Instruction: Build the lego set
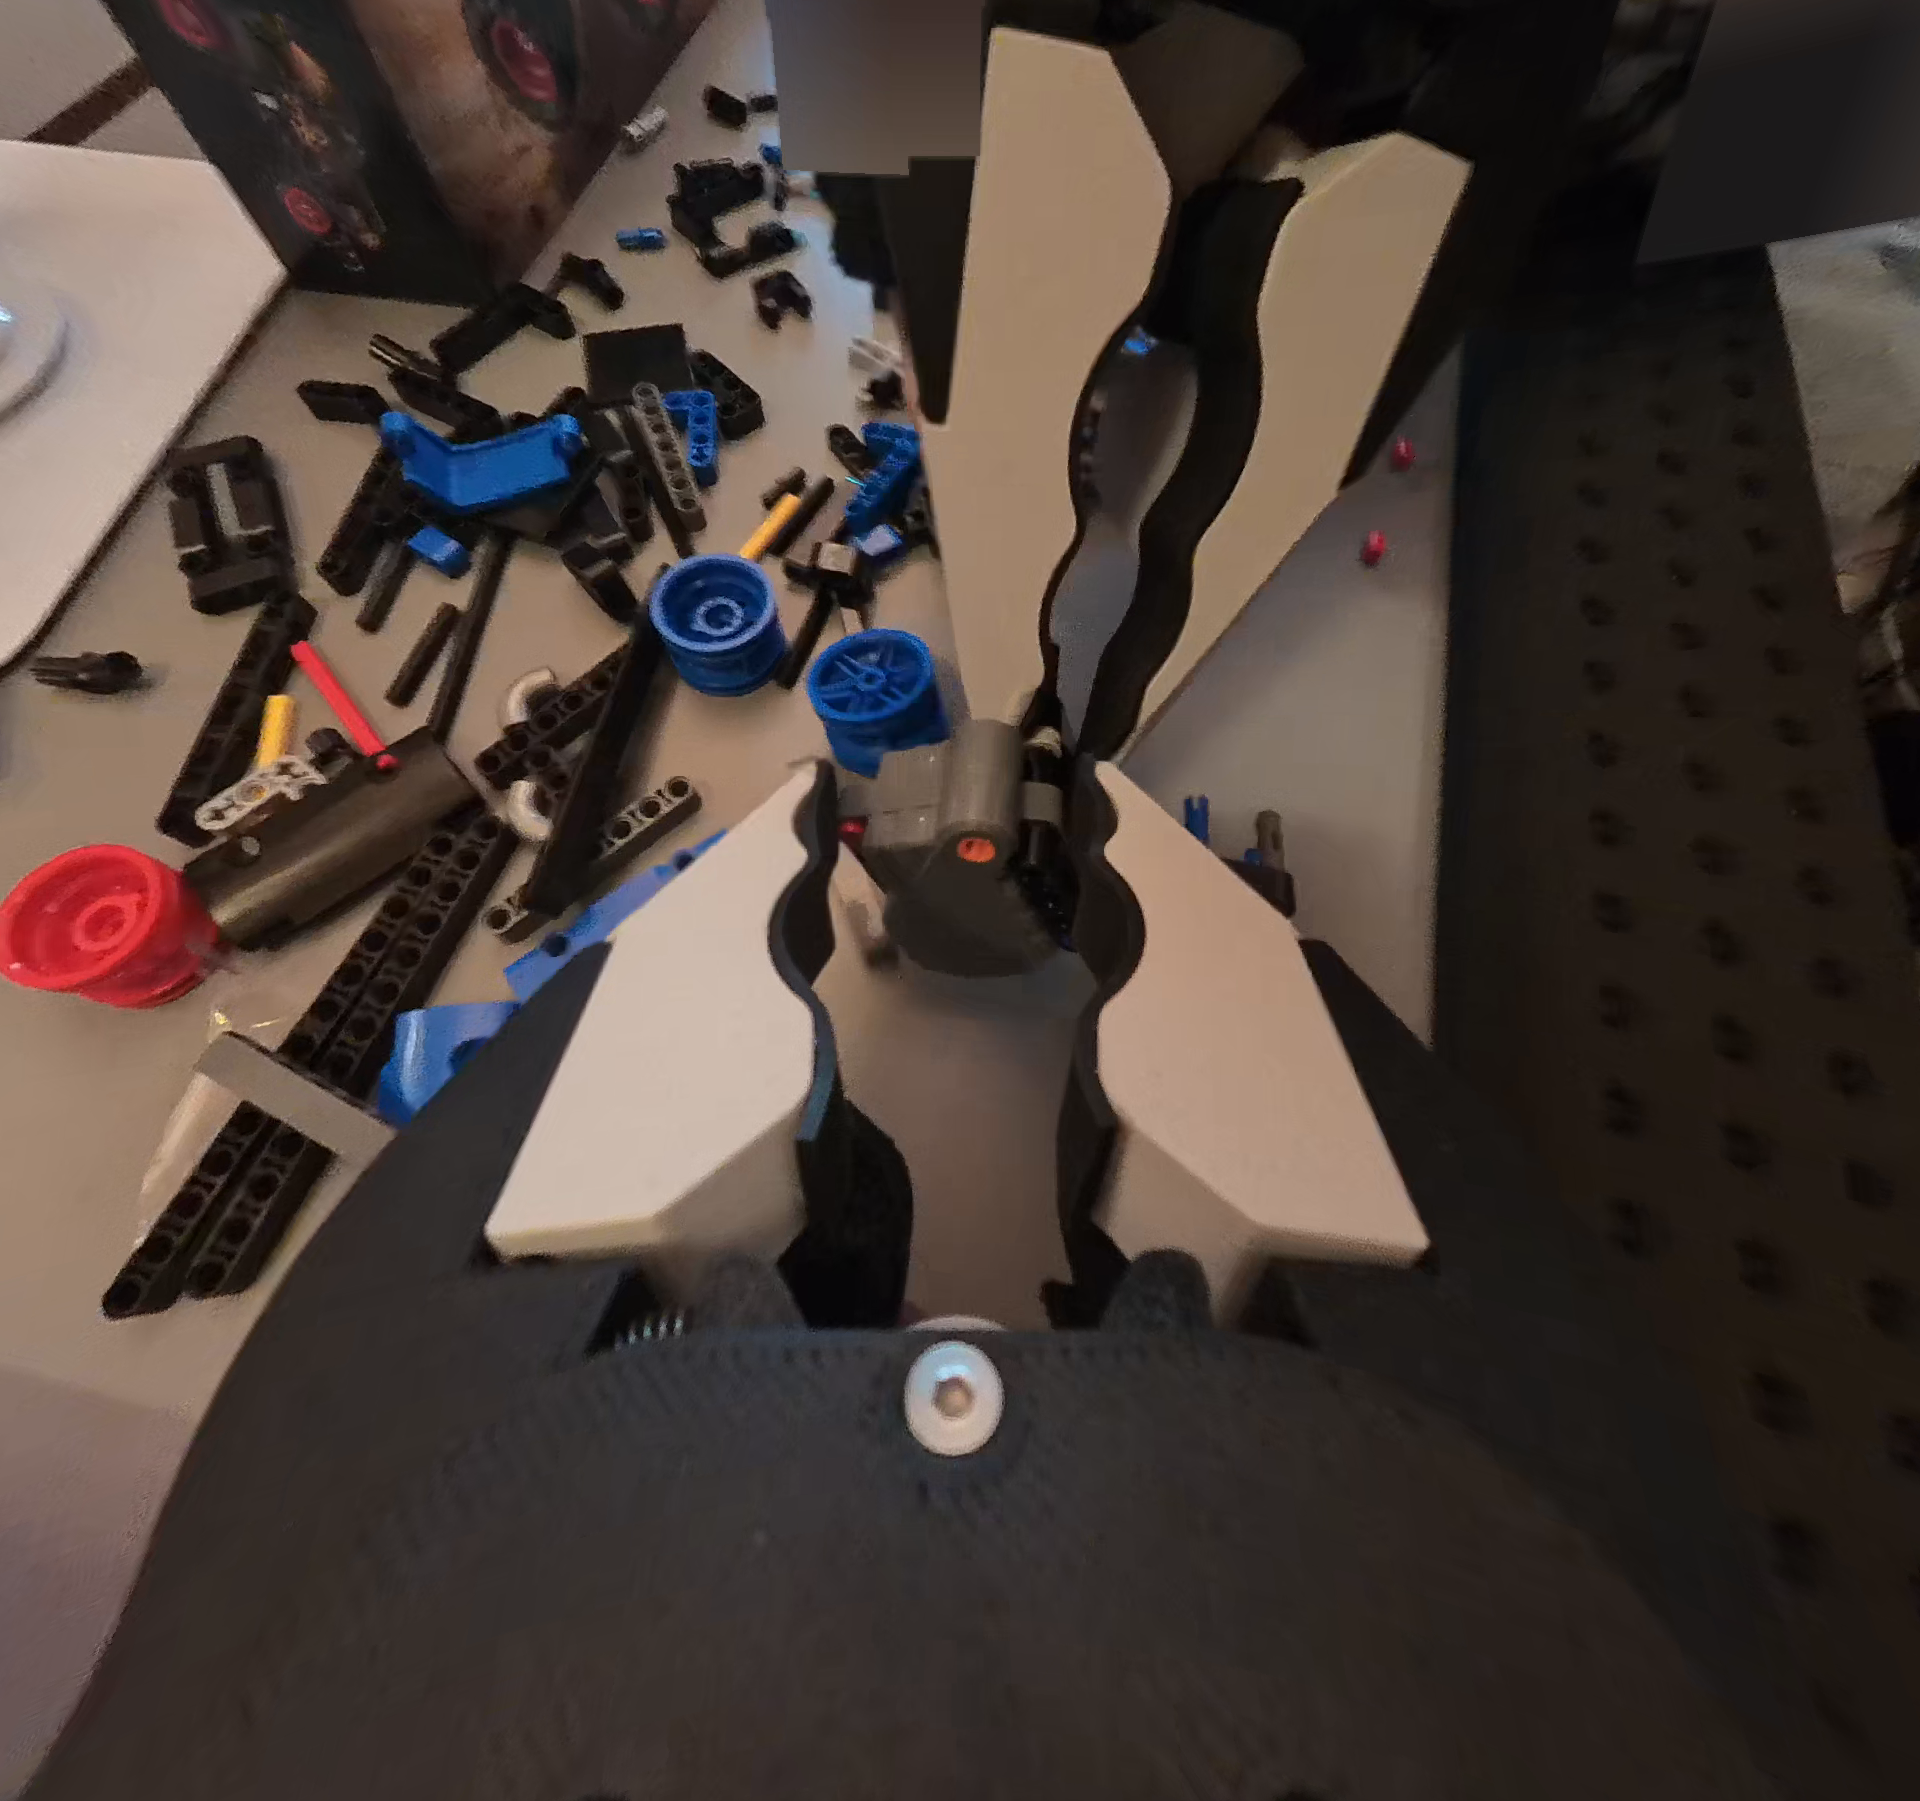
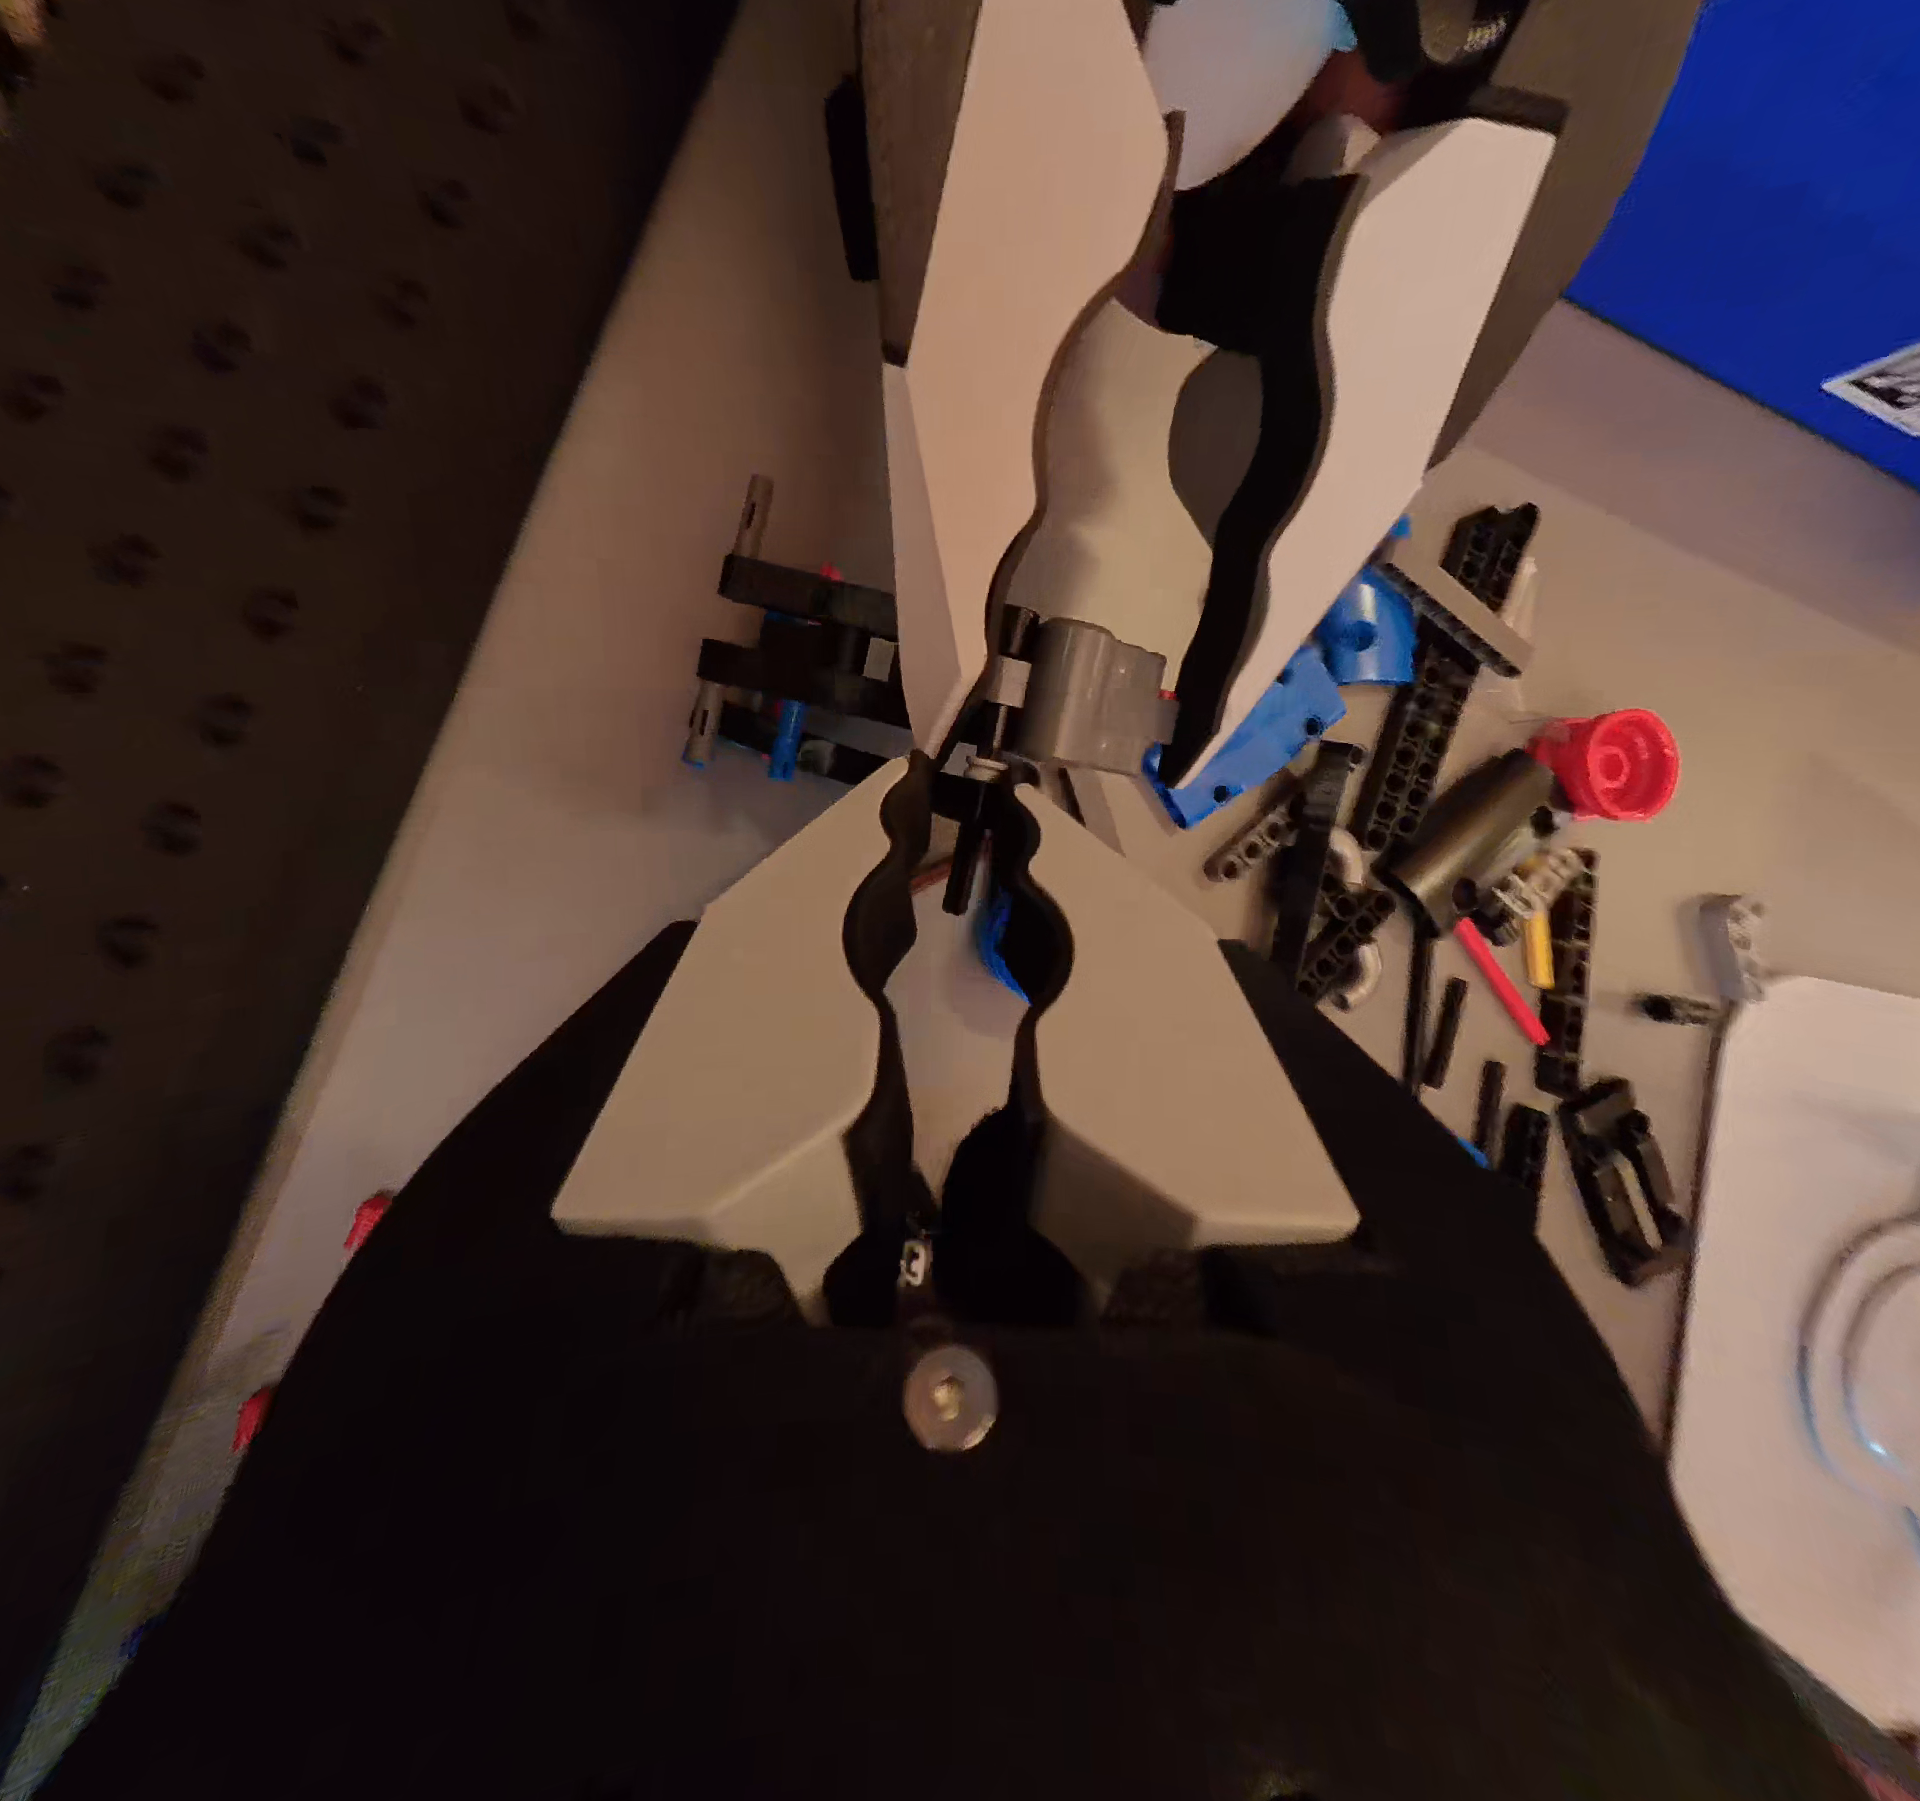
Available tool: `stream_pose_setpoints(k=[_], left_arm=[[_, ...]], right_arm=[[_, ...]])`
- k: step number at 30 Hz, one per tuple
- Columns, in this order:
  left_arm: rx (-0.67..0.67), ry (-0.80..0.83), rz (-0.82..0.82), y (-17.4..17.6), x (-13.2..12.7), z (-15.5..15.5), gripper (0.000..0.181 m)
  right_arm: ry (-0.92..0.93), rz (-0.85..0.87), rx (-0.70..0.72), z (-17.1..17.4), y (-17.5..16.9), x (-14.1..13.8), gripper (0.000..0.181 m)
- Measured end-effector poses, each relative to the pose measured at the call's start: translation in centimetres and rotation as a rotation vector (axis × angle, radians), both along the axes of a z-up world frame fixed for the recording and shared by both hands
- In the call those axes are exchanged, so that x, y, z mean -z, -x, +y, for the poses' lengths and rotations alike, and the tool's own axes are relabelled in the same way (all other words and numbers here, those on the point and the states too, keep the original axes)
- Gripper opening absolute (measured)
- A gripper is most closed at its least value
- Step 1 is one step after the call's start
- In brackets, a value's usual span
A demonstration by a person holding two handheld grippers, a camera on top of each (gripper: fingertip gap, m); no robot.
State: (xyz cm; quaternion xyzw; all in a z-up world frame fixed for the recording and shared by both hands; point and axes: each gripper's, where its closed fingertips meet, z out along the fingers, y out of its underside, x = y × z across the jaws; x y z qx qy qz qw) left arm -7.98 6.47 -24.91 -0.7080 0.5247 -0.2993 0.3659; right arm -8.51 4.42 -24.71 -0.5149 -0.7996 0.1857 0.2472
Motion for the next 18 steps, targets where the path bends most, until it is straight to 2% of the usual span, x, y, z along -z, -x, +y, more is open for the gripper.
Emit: stream_pose_setpoints(k=[1,2,3,5,8,12,15,18], left_arm=[[0.013,-0.007,0.02,-0.1,0.3,-0.3,0.038],[0.025,-0.073,0.025,-1.0,0.2,-0.5,0.006],[0.024,-0.08,0.081,-1.1,0.6,-0.4,0.009],[0.035,-0.032,-0.002,-1.0,0.1,-0.7,0.01],[-0.002,-0.061,0.001,-0.9,-0.1,-0.2,0.012],[-0.049,-0.065,-0.052,0.5,-1.6,0.5,0.035],[-0.069,-0.063,-0.033,1.1,-1.4,0.3,0.047],[-0.041,-0.019,-0.025,0.8,-0.8,-0.5,0.049]], right_arm=[[0.016,0.001,-0.005,-0.2,0.1,0.4,0.009],[0.009,-0.015,0.007,0.0,0.4,1.4,0.008],[-0.011,-0.036,0.01,0.0,0.5,2.4,0.007],[0.005,-0.012,0.011,0.0,0.6,1.9,0.005],[0.042,0.038,0.031,0.3,0.5,1.6,0.004],[0.081,0.056,0.07,0.5,0.4,1.4,0.004],[0.101,0.067,0.1,1.0,0.3,1.4,0.004],[0.131,0.091,0.094,0.7,0.2,1.0,0.009]])
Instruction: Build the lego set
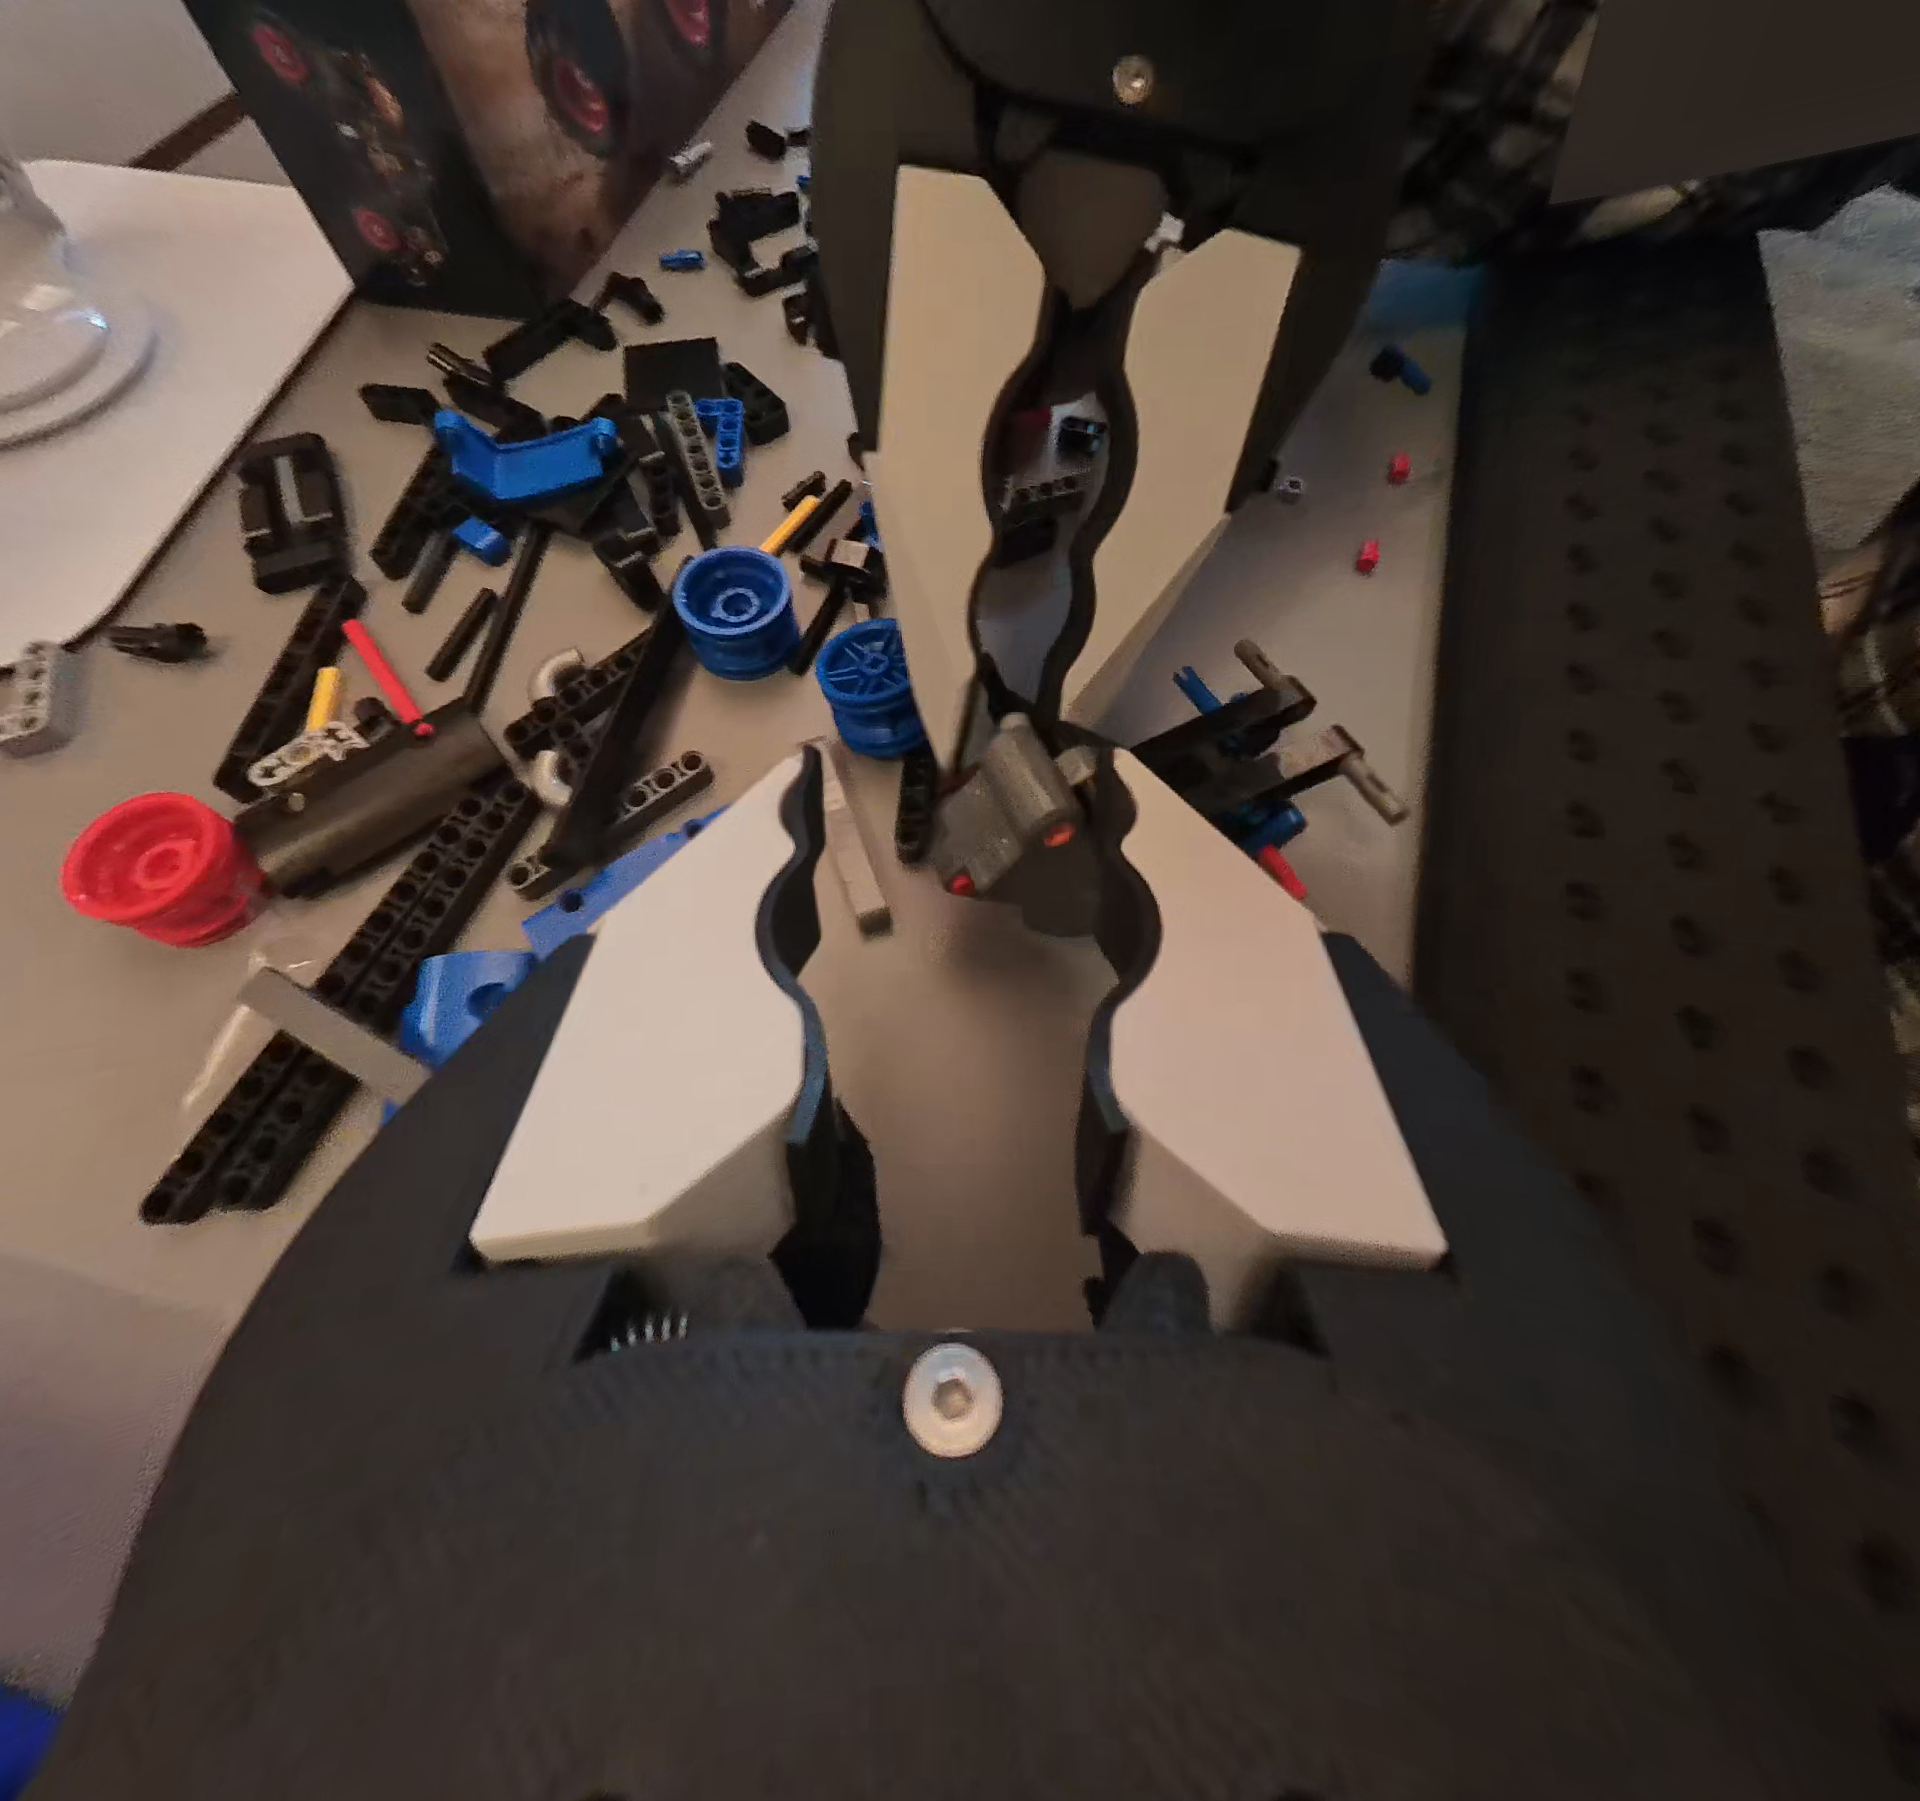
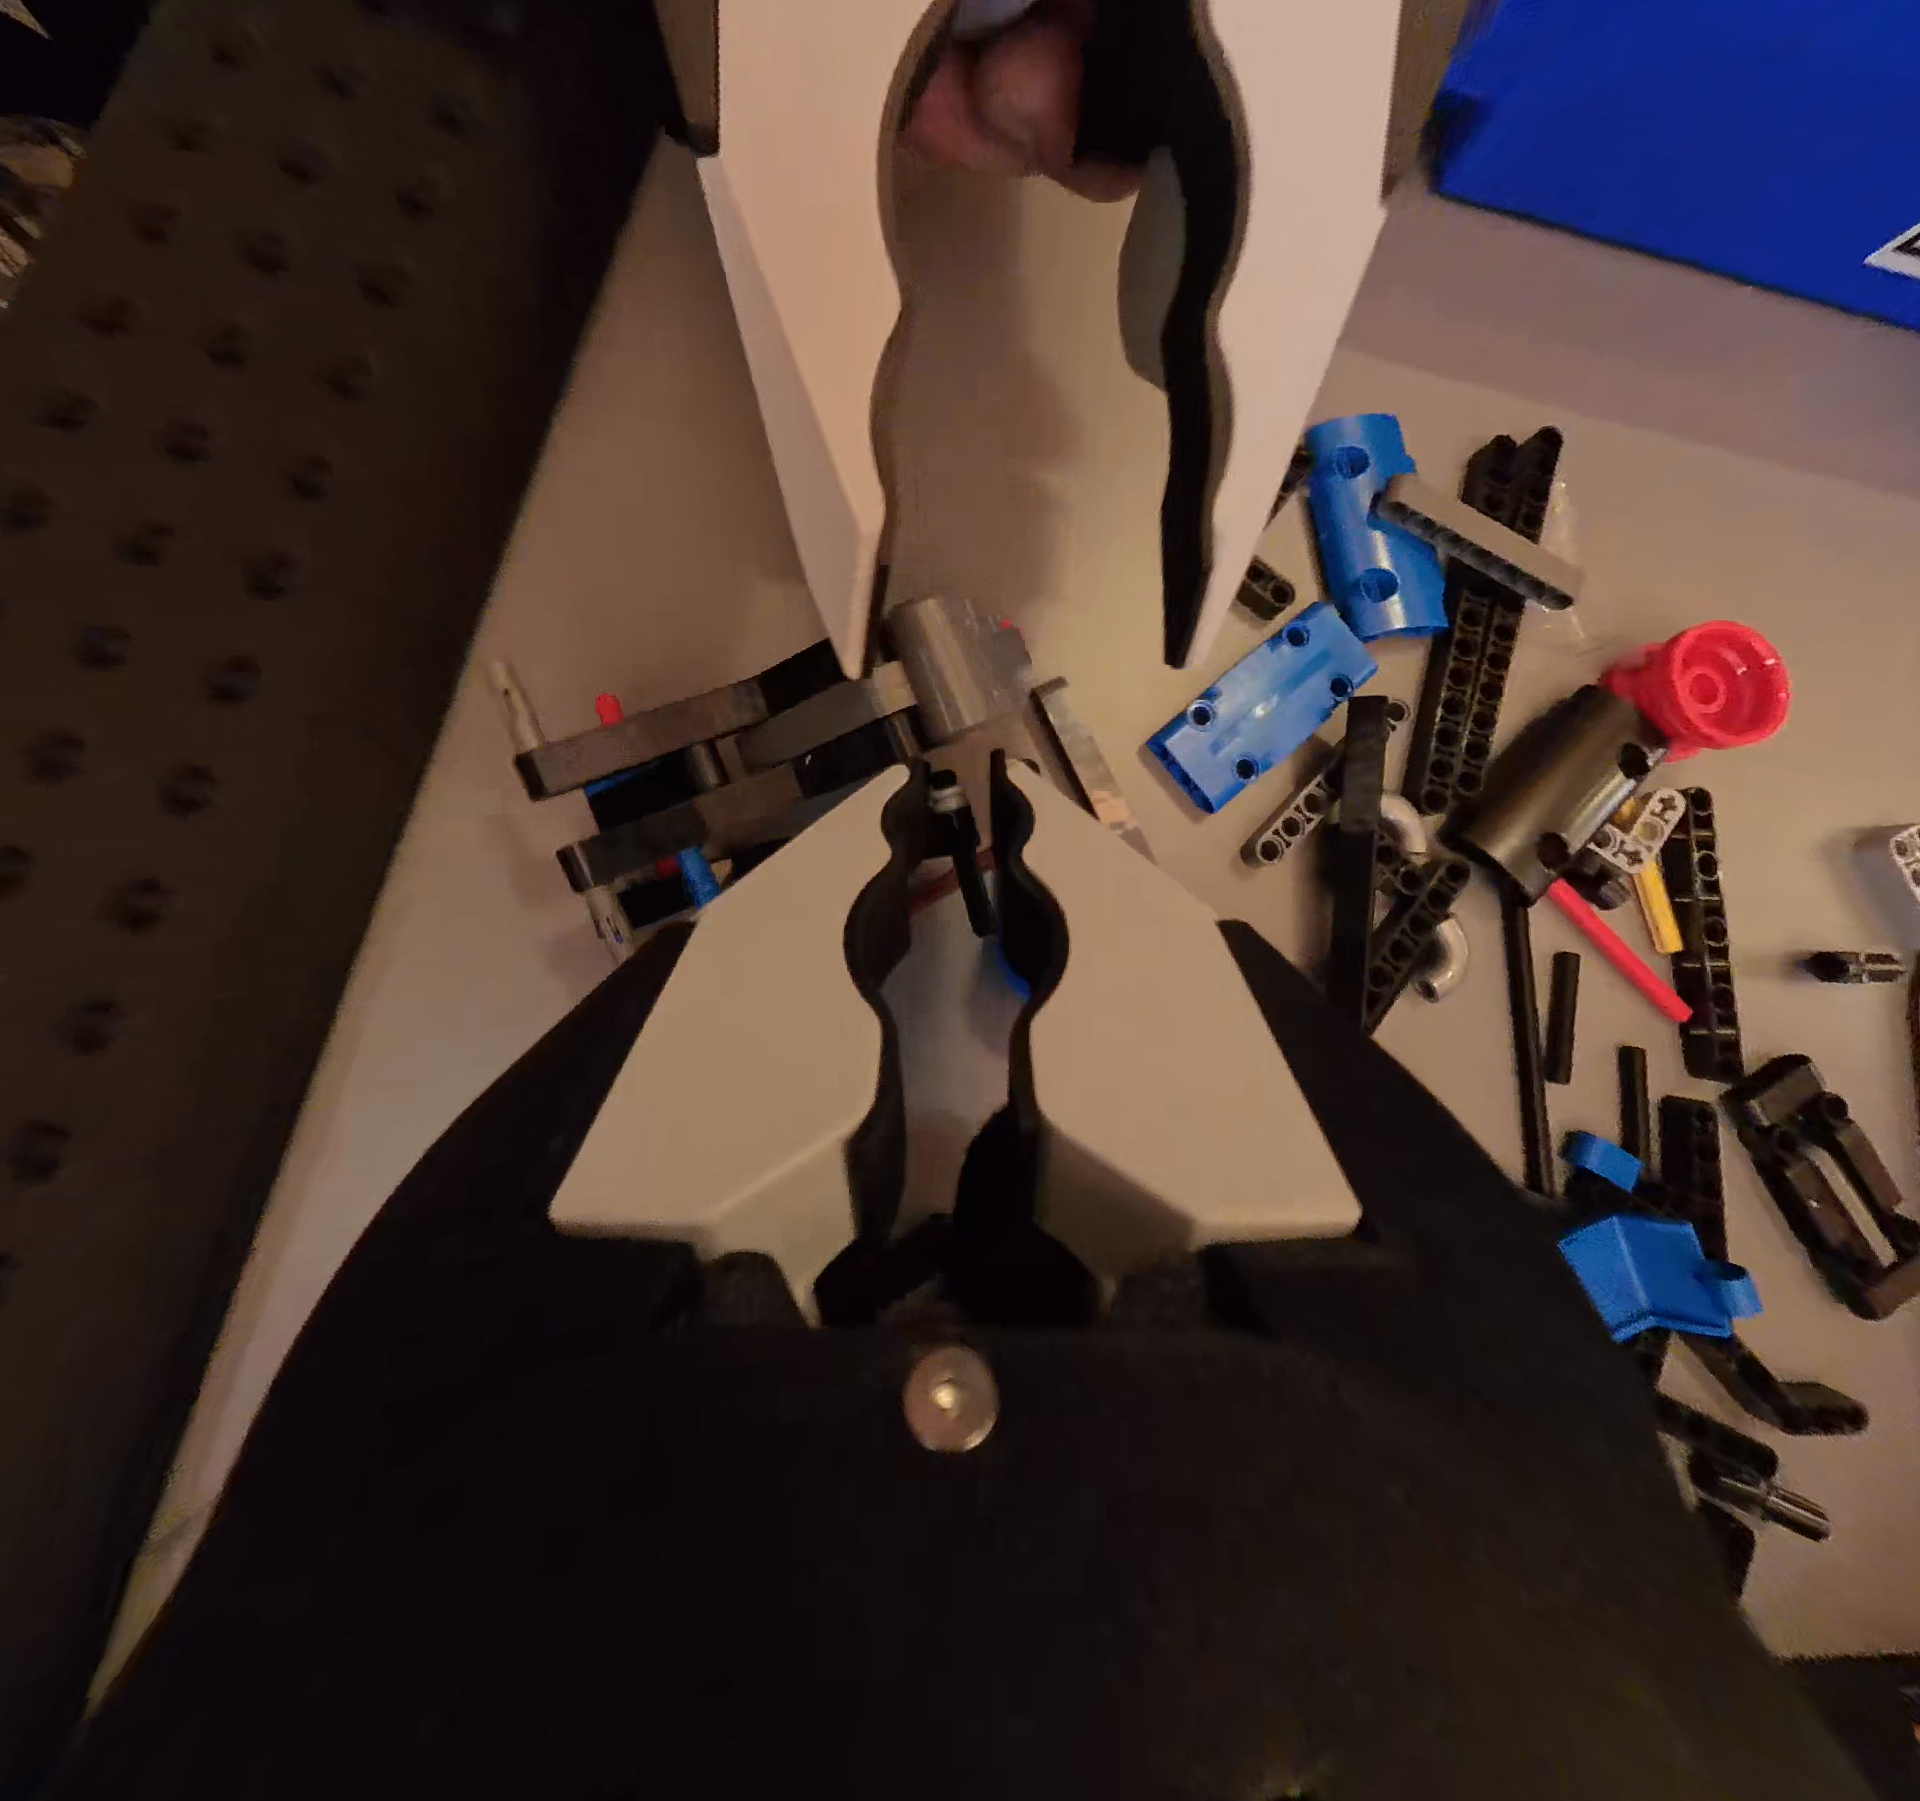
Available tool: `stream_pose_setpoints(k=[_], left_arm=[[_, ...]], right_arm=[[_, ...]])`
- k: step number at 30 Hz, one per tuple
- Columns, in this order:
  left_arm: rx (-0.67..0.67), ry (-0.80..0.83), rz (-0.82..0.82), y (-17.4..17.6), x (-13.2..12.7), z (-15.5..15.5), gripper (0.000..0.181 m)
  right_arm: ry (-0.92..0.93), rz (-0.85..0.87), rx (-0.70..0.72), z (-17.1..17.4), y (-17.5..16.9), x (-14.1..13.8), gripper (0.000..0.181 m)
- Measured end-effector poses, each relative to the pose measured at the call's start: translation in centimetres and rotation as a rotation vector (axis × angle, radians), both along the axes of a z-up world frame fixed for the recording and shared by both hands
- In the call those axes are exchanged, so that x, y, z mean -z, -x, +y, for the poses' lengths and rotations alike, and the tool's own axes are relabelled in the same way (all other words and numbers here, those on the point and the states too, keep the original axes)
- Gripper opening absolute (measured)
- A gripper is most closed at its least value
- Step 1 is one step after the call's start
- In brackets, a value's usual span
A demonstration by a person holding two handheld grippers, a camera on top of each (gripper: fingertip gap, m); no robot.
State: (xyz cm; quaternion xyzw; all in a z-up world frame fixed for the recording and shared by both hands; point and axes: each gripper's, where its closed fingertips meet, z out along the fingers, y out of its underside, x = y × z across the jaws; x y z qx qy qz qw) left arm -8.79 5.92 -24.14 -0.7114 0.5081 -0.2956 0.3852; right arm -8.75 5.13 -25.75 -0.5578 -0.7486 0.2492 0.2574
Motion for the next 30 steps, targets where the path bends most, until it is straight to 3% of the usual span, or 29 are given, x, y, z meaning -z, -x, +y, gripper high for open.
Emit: stream_pose_setpoints(k=[4,7,10,12,16,21,26,30], left_arm=[[0.012,0.04,0.002,-0.1,0.3,-0.5,0.05],[0.037,0.082,-0.025,-0.6,0.2,-1.3,0.054],[0.061,0.119,0.037,-1.2,1.7,-2.4,0.059],[0.033,0.141,0.067,-1.5,2.7,-2.3,0.054],[0.065,0.175,0.062,-1.8,3.0,-2.9,0.045],[0.071,0.106,0.104,-1.2,3.5,-2.5,0.044],[0.143,-0.009,0.145,-1.3,3.6,-3.1,0.043],[0.184,-0.074,0.155,-1.3,3.7,-3.1,0.043]], right_arm=[[0.032,0.008,0.008,0.1,-0.3,-0.1,0.024],[0.038,-0.017,0.024,0.0,-0.3,0.2,0.023],[0.007,-0.023,0.055,0.3,-0.4,0.0,0.022],[0.004,0.015,0.09,0.2,0.0,-0.8,0.013],[-0.015,0.033,0.1,-0.3,-0.3,-0.9,0.015],[0.025,0.097,0.109,-0.3,-1.5,-2.5,0.038],[0.137,0.181,0.105,-0.3,-1.4,-3.8,0.034],[0.203,0.17,0.052,-1.2,-0.5,-2.8,0.022]])
